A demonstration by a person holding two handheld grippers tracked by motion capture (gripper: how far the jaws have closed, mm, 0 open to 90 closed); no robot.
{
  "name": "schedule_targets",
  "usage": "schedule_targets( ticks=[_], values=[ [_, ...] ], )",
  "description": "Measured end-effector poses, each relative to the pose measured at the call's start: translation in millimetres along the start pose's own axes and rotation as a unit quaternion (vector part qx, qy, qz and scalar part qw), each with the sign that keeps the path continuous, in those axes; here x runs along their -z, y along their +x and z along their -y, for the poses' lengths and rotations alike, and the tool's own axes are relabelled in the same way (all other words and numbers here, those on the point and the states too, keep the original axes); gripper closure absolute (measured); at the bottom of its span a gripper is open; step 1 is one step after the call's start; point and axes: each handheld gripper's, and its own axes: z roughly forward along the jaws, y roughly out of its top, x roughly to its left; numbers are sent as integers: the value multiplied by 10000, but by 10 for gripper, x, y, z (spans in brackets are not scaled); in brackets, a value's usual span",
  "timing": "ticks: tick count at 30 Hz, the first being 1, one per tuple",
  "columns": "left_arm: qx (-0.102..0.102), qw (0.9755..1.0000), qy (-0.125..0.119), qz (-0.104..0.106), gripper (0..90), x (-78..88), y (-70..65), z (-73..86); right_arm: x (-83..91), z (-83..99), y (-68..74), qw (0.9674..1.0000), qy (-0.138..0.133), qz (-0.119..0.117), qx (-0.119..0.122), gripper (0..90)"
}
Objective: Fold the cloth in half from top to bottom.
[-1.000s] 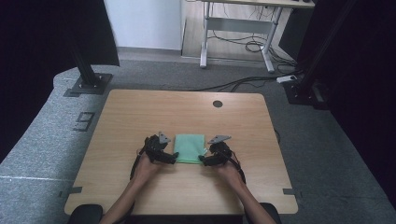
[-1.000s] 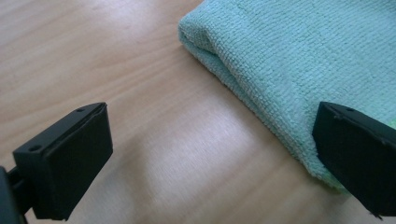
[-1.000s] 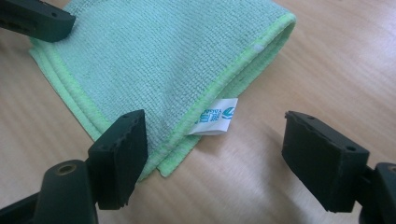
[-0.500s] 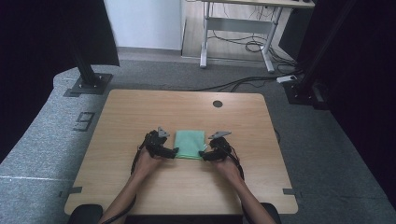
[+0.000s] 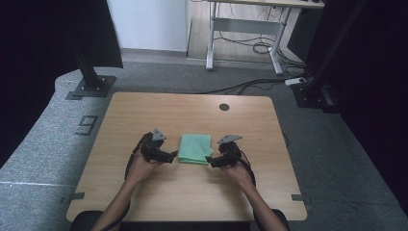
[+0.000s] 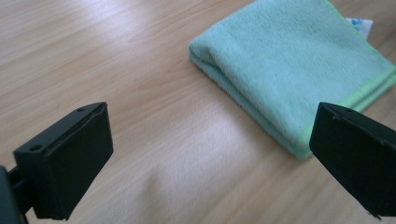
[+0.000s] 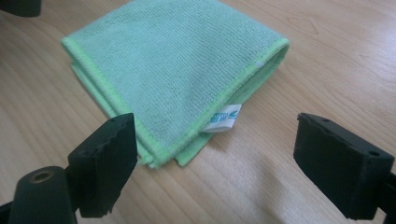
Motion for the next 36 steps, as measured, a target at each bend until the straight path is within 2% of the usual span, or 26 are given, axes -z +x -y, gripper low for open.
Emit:
schedule_targets(
  ticks=[4, 10, 18, 24, 28, 36],
  values=[
    [56, 9999, -16, 128, 0, 103, 10, 105, 106, 26, 0, 10000, -53, -56, -40, 99],
    [-19, 9998, 8, 205, 0, 256, -19, 220, 268, 84, -23, 10000, -71, 13, -12, 0],
    [-98, 9997, 37, 233, 0, 440, -55, 385, 494, 222, -53, 9999, -93, 135, 32, 0],
    [-37, 9997, 160, 183, 0, 433, -14, 573, 608, 380, -74, 9998, -89, 183, -3, 0],
    [-35, 9996, 211, 174, 0, 417, -5, 638, 645, 487, -87, 9997, -64, 214, -23, 0],
    [-99, 9994, 302, 160, 0, 354, -54, 709, 597, 687, -162, 9994, 82, 249, -208, 0]
  ],
)
